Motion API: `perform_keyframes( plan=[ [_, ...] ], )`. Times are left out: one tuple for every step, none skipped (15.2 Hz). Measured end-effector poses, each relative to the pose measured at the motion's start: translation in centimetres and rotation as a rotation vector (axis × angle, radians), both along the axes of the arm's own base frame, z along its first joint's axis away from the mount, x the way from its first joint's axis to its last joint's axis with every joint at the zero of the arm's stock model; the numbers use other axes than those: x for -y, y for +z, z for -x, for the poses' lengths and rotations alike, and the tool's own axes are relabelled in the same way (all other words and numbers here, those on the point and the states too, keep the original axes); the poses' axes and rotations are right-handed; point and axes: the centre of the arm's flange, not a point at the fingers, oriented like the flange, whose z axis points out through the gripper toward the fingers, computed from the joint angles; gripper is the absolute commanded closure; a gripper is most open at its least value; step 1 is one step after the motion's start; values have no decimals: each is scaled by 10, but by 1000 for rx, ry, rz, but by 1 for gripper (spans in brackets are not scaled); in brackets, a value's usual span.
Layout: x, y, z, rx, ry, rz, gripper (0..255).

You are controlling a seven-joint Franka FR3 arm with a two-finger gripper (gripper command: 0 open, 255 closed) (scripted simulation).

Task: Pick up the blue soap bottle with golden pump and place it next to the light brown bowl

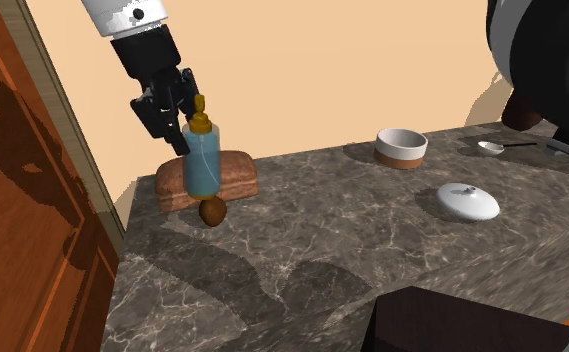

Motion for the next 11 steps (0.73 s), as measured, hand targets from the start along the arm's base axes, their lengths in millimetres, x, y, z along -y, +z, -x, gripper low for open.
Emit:
perform_keyframes(
  plan=[
    [-1, 6, 0, 0, 0, 0, 255],
    [-1, 10, 0, 0, 0, 0, 255],
    [-1, 15, 0, 0, 0, 0, 255],
    [0, 21, 0, 0, 0, 0, 255],
    [0, 27, 1, 0, 0, 0, 255],
    [0, 31, 0, 0, 0, 0, 255],
    [0, 35, 0, 0, 0, 0, 255],
    [4, 37, 4, 0, 0, 0, 255],
    [12, 37, 12, -1, 0, 0, 255],
    [19, 39, 21, -1, 0, 0, 255],
    [27, 40, 30, 0, 0, 0, 255]
  ],
)
